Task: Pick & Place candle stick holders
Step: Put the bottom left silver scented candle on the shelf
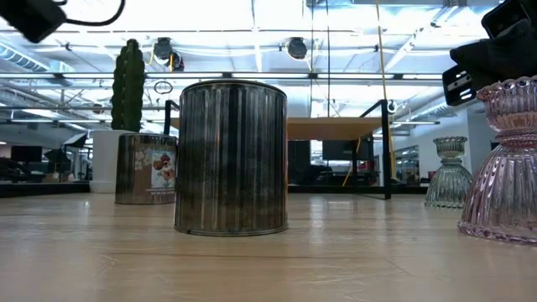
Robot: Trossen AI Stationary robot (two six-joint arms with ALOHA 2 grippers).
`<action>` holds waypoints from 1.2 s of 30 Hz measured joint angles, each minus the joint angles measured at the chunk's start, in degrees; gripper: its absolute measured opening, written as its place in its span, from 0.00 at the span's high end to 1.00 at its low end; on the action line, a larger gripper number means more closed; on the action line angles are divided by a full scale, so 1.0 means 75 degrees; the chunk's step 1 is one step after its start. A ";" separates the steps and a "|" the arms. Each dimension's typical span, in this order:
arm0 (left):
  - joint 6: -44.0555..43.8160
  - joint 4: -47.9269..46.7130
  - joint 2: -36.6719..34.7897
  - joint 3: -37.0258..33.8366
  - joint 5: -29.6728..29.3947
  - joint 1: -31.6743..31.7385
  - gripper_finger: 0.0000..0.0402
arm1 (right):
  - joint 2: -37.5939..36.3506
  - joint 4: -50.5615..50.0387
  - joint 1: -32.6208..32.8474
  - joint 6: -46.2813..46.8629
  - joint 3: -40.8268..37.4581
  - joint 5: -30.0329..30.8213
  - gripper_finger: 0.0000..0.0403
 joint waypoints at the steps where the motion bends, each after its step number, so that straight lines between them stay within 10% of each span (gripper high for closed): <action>1: -0.0206 0.0008 0.0038 0.0000 0.0064 -0.0124 0.64 | 0.0000 0.0000 0.0000 0.0000 0.0000 0.0000 1.00; 16: -0.2677 -0.0014 0.0192 0.0000 -0.0578 -0.1806 0.64 | 0.0000 0.0000 0.0000 0.0000 0.0002 0.0023 1.00; 36: -0.2866 0.1233 0.0909 0.0000 -0.1583 -0.2844 0.64 | 0.0000 0.0000 0.0000 -0.0003 0.0003 0.0028 1.00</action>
